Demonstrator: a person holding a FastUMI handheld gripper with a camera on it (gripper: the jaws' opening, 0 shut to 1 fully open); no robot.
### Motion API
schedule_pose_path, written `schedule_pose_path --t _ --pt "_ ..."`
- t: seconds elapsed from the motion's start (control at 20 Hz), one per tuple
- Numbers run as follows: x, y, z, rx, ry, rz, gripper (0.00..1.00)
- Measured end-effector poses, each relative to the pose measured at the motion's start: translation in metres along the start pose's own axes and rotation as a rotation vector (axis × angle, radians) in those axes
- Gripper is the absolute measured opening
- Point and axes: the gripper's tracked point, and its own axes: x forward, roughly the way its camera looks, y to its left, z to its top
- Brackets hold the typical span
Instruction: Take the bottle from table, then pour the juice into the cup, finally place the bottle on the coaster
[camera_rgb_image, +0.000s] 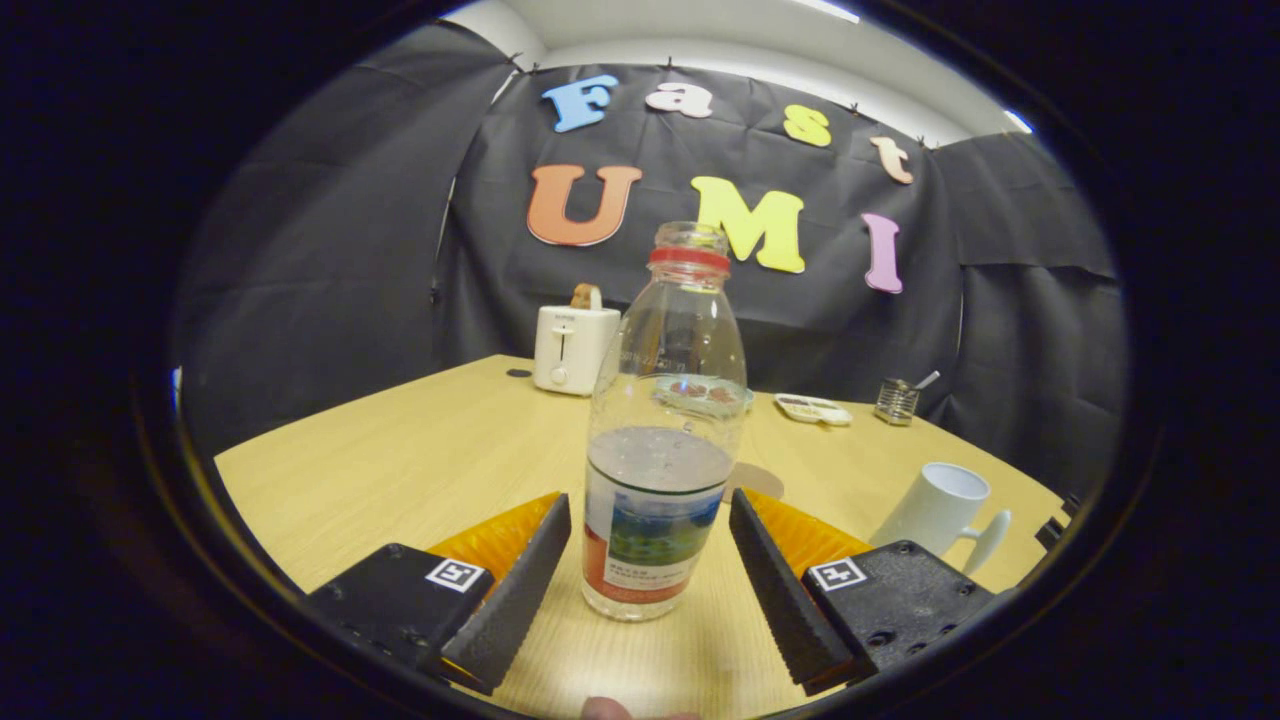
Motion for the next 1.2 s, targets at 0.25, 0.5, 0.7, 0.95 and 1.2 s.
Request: schedule_pose_path --t 0.25,0.5,0.7,0.95,1.2 --pt "0.001 -0.001 0.001 0.005 -0.002 -0.001 0.89" --pt "-0.009 -0.003 0.017 0.03 -0.014 0.012 0.8" --pt "-0.027 -0.008 0.044 0.145 -0.027 0.067 0.78" --pt "-0.04 -0.023 0.058 0.367 -0.035 0.105 0.77" --pt "-0.047 -0.046 0.05 0.573 0.0 0.104 0.76"
